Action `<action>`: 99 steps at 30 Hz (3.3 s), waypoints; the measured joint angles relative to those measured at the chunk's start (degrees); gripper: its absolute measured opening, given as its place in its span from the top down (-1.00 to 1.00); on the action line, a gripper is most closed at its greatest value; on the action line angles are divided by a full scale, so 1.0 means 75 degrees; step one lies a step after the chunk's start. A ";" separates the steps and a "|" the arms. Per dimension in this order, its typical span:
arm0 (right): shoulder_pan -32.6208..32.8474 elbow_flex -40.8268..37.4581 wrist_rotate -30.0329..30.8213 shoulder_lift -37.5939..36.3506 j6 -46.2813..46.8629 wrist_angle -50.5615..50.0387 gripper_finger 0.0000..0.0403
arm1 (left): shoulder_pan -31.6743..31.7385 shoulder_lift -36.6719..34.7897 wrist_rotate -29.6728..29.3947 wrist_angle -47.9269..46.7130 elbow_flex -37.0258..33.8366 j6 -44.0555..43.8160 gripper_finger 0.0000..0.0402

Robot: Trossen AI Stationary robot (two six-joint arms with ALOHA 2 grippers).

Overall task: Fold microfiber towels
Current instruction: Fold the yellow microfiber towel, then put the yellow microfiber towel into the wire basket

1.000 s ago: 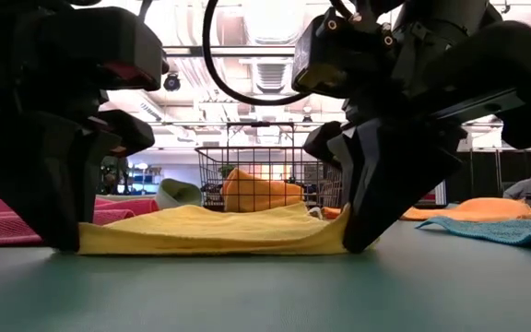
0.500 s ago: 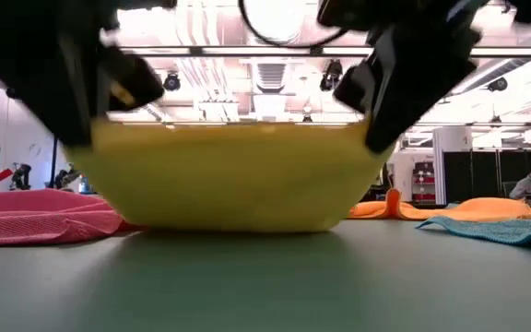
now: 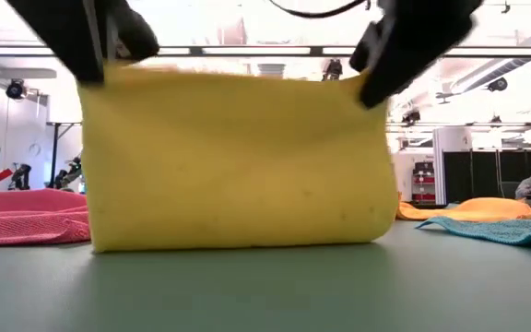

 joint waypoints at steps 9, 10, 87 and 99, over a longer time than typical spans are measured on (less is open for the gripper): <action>-0.1397 -0.0224 0.0616 0.0000 0.0272 -0.0155 0.96 | 0.1202 0.0003 -0.0523 -0.0777 -0.0426 0.0225 0.95; -0.1507 -0.0253 0.0616 0.0000 0.0272 -0.0128 0.96 | 0.1332 0.0003 -0.0523 -0.0776 -0.0506 0.0227 0.95; -0.1070 -0.1443 -0.0384 0.0452 -0.3161 0.2043 0.24 | 0.0448 0.1781 -0.1611 0.0796 -0.0506 -0.0032 0.30; -0.1067 -0.1443 -0.0599 0.0455 -0.3105 0.2203 0.24 | 0.0560 0.1784 -0.1581 0.0819 -0.0506 0.0043 0.95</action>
